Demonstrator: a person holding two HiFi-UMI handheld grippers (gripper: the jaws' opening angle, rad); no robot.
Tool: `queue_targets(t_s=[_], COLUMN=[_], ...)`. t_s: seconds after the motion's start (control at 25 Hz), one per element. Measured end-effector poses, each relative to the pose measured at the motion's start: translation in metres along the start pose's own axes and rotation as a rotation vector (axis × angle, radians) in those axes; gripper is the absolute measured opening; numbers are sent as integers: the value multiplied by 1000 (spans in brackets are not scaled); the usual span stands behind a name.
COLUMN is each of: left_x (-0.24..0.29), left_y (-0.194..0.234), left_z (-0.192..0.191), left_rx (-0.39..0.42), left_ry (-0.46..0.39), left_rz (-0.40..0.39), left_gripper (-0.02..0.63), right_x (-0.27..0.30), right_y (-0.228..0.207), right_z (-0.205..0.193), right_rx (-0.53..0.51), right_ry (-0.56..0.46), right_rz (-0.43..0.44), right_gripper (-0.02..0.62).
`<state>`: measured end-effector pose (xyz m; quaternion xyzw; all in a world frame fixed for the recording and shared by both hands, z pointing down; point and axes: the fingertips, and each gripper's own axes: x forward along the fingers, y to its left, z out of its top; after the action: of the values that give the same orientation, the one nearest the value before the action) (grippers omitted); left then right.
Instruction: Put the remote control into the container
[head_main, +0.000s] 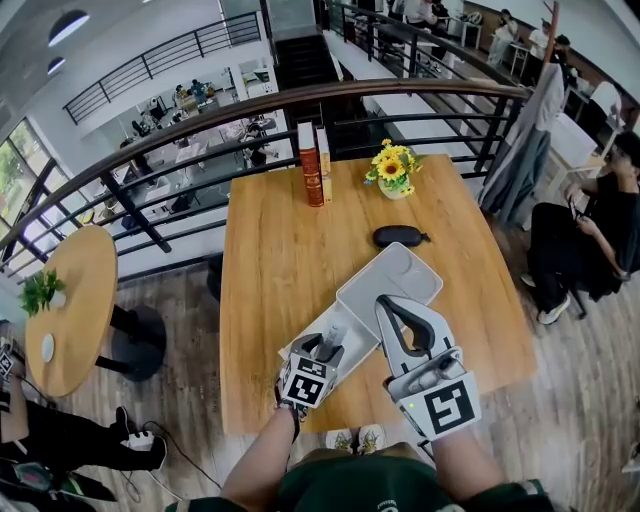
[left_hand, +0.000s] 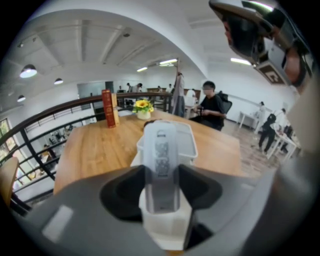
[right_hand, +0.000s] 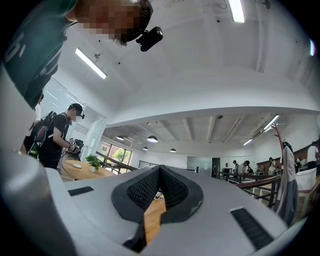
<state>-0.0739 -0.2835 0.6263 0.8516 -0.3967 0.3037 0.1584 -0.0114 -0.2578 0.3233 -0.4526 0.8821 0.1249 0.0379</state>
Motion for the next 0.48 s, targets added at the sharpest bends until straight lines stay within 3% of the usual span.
queue_targets(t_s=[0.48], left_x=[23], left_y=[-2], left_z=[-33], left_rx=[-24], left_ry=[110], left_rz=[-35], left_gripper=[213], right_x=[0], right_y=[3], right_z=[0], right_rx=[6], right_ry=[1], right_rz=[-2], right_gripper=[17])
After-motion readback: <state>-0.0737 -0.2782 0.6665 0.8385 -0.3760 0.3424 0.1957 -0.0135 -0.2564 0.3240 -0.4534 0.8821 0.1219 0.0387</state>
